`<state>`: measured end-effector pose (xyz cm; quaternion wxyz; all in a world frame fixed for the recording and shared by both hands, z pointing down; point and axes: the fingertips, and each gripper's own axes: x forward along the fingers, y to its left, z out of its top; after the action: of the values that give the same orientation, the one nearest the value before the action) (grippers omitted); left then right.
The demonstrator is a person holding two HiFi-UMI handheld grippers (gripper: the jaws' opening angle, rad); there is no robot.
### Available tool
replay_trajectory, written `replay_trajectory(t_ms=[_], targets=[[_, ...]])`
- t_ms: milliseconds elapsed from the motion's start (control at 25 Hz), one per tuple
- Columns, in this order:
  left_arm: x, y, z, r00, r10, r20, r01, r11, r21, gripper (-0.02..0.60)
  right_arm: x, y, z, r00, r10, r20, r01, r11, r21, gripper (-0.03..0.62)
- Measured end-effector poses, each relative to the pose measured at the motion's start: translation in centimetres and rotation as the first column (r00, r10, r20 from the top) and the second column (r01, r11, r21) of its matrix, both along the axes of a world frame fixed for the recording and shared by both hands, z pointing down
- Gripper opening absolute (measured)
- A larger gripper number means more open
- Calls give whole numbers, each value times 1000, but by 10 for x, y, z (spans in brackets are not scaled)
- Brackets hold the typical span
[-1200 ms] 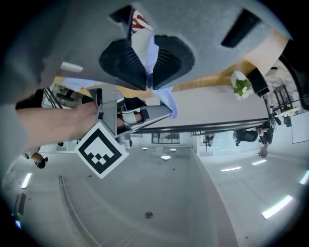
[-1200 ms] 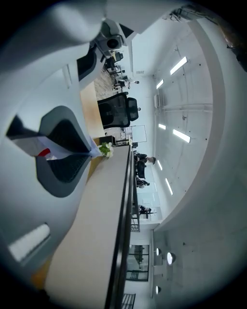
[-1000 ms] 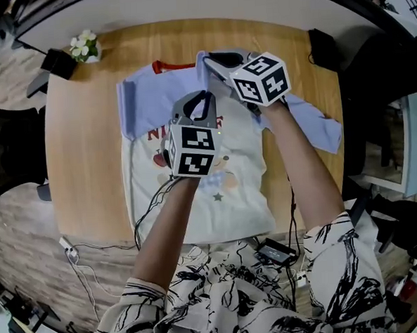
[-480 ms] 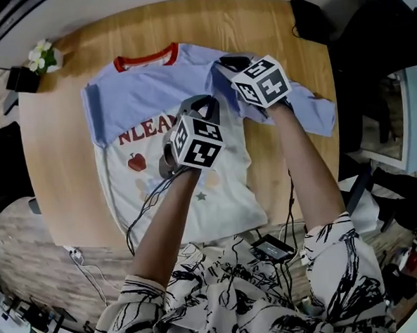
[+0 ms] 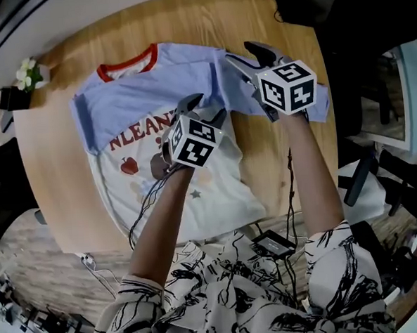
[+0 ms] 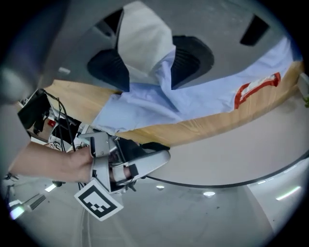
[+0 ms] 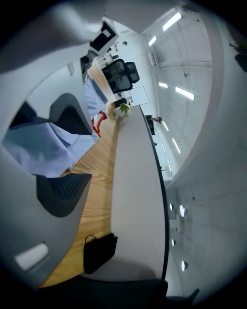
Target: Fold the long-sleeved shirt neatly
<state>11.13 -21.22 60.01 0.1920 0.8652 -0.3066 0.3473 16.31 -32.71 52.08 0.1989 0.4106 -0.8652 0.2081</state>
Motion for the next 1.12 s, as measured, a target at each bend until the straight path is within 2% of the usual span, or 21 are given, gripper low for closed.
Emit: replay_trajectory(t_ms=[120,240,360,480,680,880,1000,1120], targets=[[-2,6,-13,1000,-4,-10,4,1000,22,278,18,17,-25,996,75,46,-78,996,53,264],[-4,9,-43,999,0,-46,4,996,87,278,40,40,-57,985,162,59,-168,978,127,270],[-9,16,-87,994,12,-108,5,986,164,276,64,75,-91,960,270,73,-279,942,186,270],[-12,22,-140,984,39,-176,3,972,234,278,88,117,-121,918,386,92,-397,891,223,276],[-12,48,-214,966,68,-248,12,951,310,278,124,194,-145,850,521,70,-522,821,231,285],[16,75,-257,954,126,-271,-21,932,362,278,178,247,-147,760,645,79,-645,735,208,285],[38,83,-266,955,149,-258,-40,922,384,278,205,260,-134,731,677,83,-679,710,189,284],[65,80,-259,960,139,-244,-34,920,390,278,233,256,-114,726,681,92,-685,706,183,284]])
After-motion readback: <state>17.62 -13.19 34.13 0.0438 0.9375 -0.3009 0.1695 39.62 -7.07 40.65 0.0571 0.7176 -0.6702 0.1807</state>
